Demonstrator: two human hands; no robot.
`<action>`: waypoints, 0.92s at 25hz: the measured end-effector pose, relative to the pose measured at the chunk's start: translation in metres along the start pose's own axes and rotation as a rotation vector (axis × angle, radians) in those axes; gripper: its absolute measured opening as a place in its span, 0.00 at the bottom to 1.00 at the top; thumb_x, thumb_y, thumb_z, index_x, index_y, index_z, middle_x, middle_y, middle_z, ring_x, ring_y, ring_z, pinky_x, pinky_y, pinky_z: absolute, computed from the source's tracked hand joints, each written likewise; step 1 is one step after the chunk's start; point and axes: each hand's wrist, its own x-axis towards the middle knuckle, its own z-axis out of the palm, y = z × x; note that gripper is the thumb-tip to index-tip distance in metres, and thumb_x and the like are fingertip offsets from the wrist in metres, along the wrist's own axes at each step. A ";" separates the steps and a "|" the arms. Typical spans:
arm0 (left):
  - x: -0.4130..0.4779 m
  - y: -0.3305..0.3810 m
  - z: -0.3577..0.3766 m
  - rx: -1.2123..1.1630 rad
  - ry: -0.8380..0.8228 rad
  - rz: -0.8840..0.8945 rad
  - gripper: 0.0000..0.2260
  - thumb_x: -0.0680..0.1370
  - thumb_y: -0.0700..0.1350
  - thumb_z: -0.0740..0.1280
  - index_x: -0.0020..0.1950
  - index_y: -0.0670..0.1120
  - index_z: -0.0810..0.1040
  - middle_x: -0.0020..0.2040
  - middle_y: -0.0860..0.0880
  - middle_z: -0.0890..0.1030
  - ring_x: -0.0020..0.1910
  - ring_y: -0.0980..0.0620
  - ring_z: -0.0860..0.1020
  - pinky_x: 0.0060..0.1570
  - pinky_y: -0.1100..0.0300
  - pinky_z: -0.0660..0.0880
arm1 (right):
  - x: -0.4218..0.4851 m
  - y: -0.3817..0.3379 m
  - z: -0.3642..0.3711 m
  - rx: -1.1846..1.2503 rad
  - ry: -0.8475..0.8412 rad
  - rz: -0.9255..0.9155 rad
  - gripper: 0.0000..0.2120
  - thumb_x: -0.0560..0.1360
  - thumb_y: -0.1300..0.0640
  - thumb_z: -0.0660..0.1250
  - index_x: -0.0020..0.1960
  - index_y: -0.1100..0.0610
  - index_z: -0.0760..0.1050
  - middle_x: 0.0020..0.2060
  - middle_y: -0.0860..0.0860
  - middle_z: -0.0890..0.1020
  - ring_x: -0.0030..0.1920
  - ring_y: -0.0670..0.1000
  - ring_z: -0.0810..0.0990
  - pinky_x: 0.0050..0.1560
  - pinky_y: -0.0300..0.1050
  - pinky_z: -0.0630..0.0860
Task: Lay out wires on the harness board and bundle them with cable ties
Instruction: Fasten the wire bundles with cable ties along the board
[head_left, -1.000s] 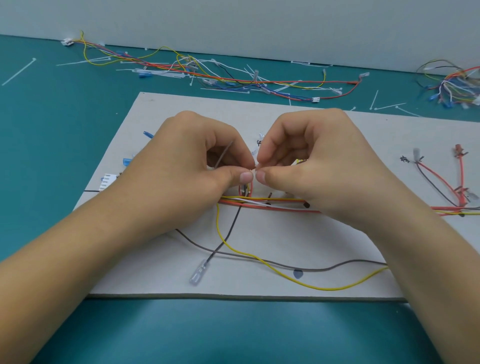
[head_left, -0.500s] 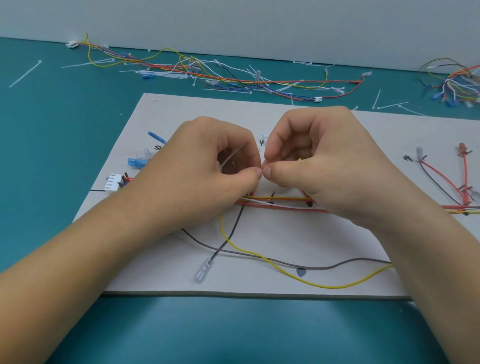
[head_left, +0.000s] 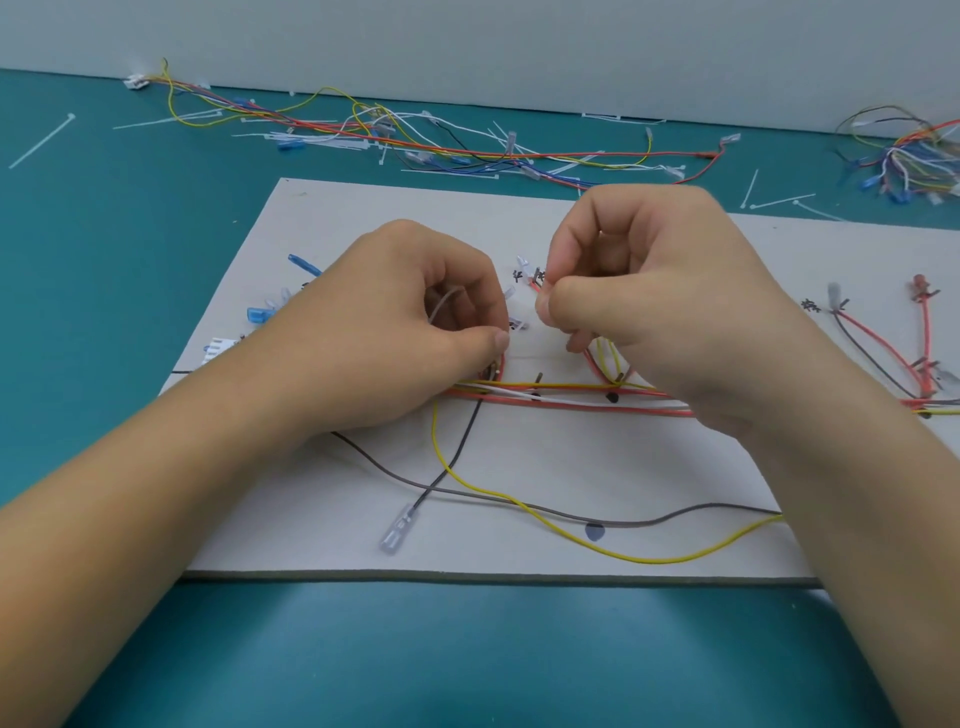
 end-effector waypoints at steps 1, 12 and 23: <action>0.000 0.000 0.000 -0.024 0.003 -0.004 0.05 0.75 0.41 0.75 0.42 0.52 0.85 0.35 0.52 0.82 0.28 0.60 0.75 0.29 0.71 0.70 | 0.000 0.001 0.001 -0.008 -0.003 0.009 0.11 0.70 0.69 0.70 0.37 0.54 0.76 0.33 0.58 0.82 0.30 0.51 0.77 0.33 0.54 0.79; 0.001 0.001 -0.006 0.000 -0.009 -0.049 0.06 0.74 0.42 0.75 0.38 0.51 0.85 0.31 0.52 0.83 0.28 0.58 0.77 0.30 0.65 0.73 | -0.002 0.000 0.009 0.176 -0.026 0.152 0.12 0.74 0.70 0.67 0.42 0.54 0.73 0.31 0.52 0.78 0.26 0.49 0.77 0.46 0.68 0.81; 0.007 0.001 -0.007 0.039 -0.064 -0.119 0.04 0.73 0.44 0.77 0.39 0.52 0.87 0.30 0.54 0.83 0.25 0.60 0.76 0.27 0.67 0.74 | 0.003 -0.004 -0.010 0.654 -0.127 0.325 0.16 0.74 0.74 0.61 0.35 0.56 0.67 0.31 0.56 0.75 0.31 0.52 0.71 0.33 0.44 0.79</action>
